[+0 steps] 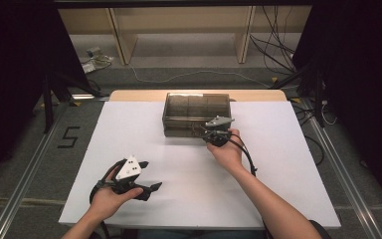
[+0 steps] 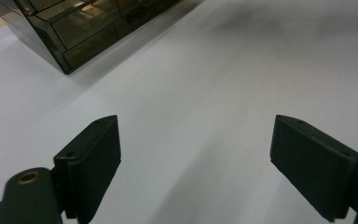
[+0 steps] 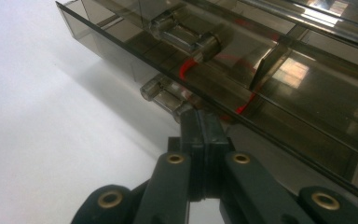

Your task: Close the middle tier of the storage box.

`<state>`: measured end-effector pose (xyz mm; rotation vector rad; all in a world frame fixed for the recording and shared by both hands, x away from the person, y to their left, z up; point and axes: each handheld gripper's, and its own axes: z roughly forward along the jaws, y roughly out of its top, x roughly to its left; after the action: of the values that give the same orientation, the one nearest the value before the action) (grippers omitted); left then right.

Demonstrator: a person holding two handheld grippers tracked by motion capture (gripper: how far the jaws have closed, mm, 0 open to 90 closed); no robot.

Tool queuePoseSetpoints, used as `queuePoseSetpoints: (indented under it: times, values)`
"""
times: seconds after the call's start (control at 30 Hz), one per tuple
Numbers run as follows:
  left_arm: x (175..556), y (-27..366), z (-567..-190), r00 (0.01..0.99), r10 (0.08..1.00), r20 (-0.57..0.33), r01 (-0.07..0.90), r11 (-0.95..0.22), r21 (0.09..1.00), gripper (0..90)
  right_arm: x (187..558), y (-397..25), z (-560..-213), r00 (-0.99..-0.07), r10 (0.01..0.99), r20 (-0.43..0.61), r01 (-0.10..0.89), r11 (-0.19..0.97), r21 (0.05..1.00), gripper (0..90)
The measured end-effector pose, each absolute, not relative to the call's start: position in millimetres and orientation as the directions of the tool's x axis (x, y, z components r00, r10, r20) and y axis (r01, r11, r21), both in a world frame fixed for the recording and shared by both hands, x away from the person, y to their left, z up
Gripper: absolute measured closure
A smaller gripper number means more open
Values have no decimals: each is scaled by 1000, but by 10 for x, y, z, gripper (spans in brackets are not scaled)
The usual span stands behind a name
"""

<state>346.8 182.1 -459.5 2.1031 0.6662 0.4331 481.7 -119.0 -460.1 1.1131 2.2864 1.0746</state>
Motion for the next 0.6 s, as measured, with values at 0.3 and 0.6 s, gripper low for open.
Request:
queuePoseSetpoints:
  times: [0.3,0.6]
  values:
    - [3470,1818,-4597,797,601,60,302,-483,822,161,4836,-1183,-4599,-611,791,-8,497,391,775,900]
    - [3472,1818,-4598,797,601,60,302,-483,822,161,4843,-1180,-4595,-611,791,-10,496,393,774,900]
